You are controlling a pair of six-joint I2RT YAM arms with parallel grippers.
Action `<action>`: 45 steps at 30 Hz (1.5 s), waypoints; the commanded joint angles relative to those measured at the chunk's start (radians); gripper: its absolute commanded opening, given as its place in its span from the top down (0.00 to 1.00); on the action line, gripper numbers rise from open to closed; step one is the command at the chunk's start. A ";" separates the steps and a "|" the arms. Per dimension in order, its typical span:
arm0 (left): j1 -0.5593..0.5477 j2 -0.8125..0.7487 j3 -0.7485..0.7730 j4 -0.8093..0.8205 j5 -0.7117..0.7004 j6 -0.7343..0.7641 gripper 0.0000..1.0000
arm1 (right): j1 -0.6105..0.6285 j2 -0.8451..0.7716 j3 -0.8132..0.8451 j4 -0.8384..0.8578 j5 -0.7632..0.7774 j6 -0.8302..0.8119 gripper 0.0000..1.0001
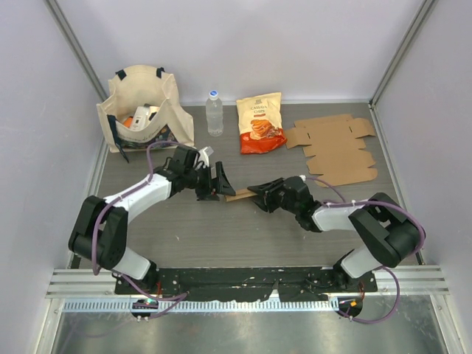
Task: Fold the paper box
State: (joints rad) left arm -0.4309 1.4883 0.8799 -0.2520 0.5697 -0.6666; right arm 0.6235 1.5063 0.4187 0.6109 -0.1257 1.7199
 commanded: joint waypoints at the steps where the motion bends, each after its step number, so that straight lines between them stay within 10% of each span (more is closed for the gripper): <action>1: 0.007 -0.013 0.034 0.036 -0.022 0.036 0.18 | -0.019 0.051 0.058 -0.160 -0.014 -0.003 0.61; 8: 0.021 0.025 0.200 -0.102 -0.027 0.166 0.12 | -0.030 0.081 0.121 -0.221 -0.029 -0.039 0.61; 11: 0.027 0.168 0.324 -0.254 0.014 0.266 0.25 | -0.034 0.084 0.134 -0.241 -0.028 -0.043 0.61; 36: 0.035 0.349 0.347 -0.306 -0.068 0.355 0.30 | -0.062 0.275 0.379 -0.356 -0.051 -0.062 0.61; 45: 0.067 0.394 0.343 -0.293 -0.073 0.340 0.37 | -0.094 0.319 0.302 0.090 -0.097 -0.334 0.46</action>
State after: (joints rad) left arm -0.3836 1.8278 1.2240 -0.5163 0.5301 -0.3363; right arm 0.5514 1.8038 0.7990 0.5011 -0.2474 1.5658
